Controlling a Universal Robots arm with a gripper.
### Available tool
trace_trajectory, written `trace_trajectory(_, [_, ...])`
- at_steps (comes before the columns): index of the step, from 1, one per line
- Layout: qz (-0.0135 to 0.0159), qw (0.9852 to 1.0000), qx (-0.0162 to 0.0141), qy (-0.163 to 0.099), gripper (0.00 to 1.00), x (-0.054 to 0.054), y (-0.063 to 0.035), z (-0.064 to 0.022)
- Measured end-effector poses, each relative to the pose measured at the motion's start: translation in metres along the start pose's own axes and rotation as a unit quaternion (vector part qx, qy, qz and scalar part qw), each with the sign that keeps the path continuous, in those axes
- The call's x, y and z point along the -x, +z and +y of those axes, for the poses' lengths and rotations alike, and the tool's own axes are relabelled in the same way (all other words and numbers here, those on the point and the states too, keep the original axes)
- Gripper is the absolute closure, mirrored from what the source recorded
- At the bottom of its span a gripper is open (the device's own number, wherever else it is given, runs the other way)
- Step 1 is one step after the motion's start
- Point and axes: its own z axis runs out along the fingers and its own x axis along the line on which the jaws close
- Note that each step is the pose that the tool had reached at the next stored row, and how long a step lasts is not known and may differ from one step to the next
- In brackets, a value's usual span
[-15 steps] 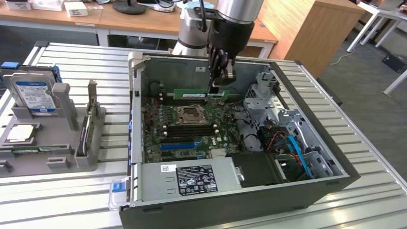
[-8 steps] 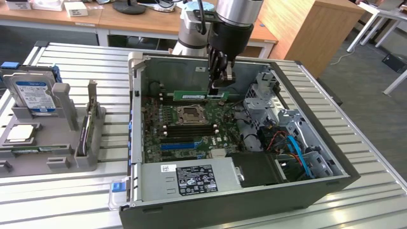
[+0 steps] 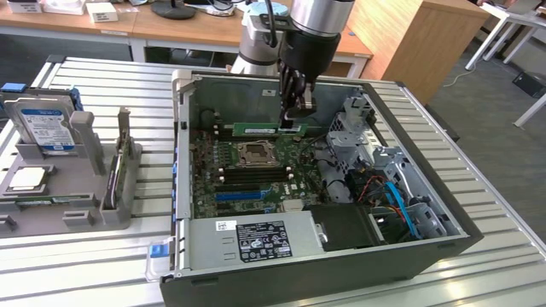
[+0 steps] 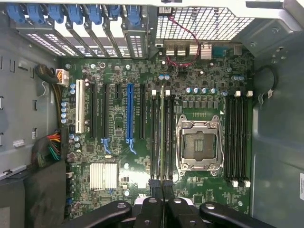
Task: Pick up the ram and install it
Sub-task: 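Pick up the ram and move it above insertion slot, then insert the ram into the slot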
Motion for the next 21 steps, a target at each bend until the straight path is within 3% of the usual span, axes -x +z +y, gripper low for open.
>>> trace_trajectory(17, [0.0001,1.0,0.0,0.0,0.88,-0.0014,0.0001,0.0])
trace_trajectory(21, [0.0002,1.0,0.0,0.0,0.88,-0.0014,0.0042,0.0])
